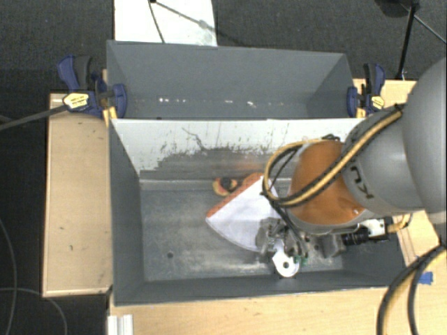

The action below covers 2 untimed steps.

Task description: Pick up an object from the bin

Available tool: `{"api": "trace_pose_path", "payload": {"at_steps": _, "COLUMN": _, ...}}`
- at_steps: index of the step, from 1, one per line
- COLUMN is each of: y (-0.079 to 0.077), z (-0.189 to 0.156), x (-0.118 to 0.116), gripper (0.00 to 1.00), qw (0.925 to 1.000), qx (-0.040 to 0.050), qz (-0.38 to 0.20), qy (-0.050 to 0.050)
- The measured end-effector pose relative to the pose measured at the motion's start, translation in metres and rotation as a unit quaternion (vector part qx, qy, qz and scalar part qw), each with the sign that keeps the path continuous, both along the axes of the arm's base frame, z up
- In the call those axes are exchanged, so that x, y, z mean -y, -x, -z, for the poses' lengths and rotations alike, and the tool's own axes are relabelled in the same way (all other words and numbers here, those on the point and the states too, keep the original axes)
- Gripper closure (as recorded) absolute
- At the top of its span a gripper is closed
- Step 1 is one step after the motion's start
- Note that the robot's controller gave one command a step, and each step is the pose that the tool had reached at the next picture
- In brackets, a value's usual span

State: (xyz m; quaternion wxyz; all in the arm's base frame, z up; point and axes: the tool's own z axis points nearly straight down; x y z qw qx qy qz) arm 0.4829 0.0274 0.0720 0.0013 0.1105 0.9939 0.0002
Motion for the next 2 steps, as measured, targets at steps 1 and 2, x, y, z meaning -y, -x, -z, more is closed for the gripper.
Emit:
{"api": "trace_pose_path", "payload": {"at_steps": 1, "y": 0.001, "z": -0.008, "x": 0.000, "gripper": 1.00, "qw": 1.0000, "qx": -0.0023, "qz": -0.001, "qy": 0.000}}
{"api": "trace_pose_path", "payload": {"at_steps": 2, "y": 0.000, "z": -0.021, "x": 0.000, "gripper": 1.00, "qw": 1.0000, "qx": -0.0008, "qz": -0.001, "qy": 0.000}}
